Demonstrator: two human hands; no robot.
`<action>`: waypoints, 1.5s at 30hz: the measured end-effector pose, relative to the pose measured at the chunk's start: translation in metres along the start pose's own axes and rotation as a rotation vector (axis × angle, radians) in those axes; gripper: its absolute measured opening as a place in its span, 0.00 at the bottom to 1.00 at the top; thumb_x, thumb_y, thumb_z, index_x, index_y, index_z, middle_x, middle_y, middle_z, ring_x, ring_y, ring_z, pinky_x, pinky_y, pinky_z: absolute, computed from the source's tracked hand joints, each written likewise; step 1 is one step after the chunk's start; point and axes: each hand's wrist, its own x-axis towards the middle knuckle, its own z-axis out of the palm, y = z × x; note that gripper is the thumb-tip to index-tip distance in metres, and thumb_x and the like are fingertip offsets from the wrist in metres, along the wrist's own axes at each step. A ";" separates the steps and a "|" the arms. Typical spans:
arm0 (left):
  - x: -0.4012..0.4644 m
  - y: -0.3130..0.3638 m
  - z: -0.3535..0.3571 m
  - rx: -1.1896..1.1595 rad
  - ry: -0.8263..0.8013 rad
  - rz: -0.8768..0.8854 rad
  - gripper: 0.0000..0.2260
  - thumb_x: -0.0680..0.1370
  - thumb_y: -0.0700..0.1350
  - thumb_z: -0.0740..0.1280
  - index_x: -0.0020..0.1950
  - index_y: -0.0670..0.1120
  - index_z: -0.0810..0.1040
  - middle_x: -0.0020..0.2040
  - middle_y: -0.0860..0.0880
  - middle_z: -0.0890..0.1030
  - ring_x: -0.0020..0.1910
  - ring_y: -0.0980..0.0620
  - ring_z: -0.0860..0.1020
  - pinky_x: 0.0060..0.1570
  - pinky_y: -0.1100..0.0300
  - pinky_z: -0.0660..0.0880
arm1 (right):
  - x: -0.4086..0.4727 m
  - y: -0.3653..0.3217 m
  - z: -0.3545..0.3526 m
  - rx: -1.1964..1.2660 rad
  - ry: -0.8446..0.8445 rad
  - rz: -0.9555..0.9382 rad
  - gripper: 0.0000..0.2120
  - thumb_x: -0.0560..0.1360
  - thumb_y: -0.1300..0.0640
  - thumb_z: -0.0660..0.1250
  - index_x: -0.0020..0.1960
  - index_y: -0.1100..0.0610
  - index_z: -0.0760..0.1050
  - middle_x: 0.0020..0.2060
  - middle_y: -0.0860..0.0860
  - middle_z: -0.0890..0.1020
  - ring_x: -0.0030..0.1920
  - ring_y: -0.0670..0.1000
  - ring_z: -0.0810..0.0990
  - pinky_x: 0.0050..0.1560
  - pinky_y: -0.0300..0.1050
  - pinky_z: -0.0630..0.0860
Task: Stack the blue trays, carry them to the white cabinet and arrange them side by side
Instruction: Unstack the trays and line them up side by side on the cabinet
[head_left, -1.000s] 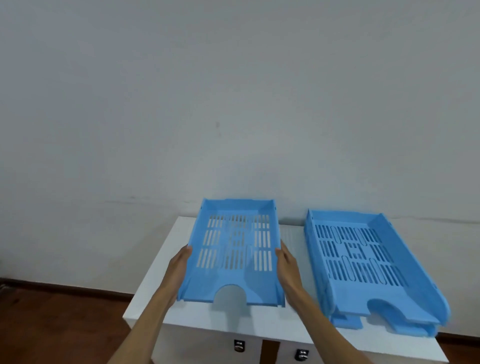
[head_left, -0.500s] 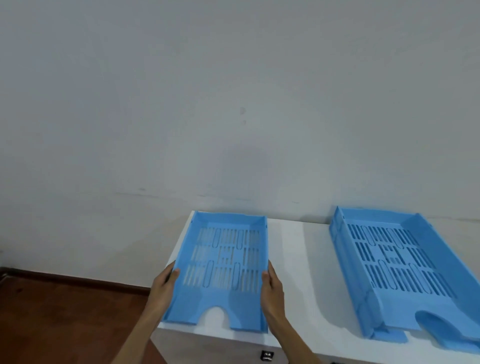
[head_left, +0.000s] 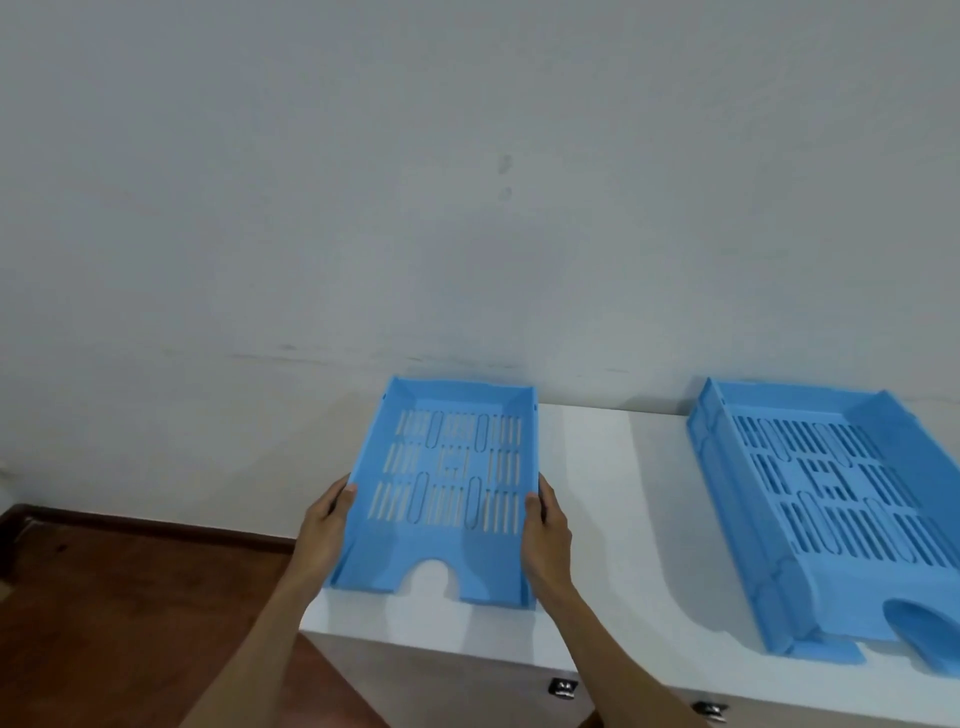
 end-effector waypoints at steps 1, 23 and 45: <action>0.001 -0.001 0.000 -0.005 0.001 0.000 0.07 0.83 0.44 0.60 0.56 0.51 0.77 0.47 0.62 0.79 0.38 0.77 0.77 0.34 0.81 0.70 | 0.000 0.000 -0.001 0.005 0.000 -0.007 0.19 0.84 0.49 0.54 0.74 0.45 0.66 0.61 0.49 0.81 0.49 0.47 0.84 0.43 0.44 0.83; -0.012 0.045 0.004 0.266 0.034 0.159 0.20 0.83 0.54 0.57 0.74 0.50 0.69 0.70 0.47 0.74 0.69 0.47 0.71 0.65 0.56 0.65 | 0.004 -0.053 -0.054 -0.109 -0.046 -0.089 0.22 0.84 0.51 0.54 0.77 0.51 0.62 0.73 0.55 0.70 0.72 0.56 0.69 0.68 0.48 0.66; -0.173 0.099 0.365 0.111 -0.578 0.016 0.31 0.76 0.67 0.58 0.76 0.56 0.62 0.77 0.52 0.65 0.75 0.50 0.64 0.75 0.45 0.60 | 0.004 -0.067 -0.442 -0.243 0.337 -0.321 0.17 0.83 0.60 0.56 0.70 0.54 0.72 0.67 0.53 0.76 0.62 0.58 0.78 0.55 0.45 0.75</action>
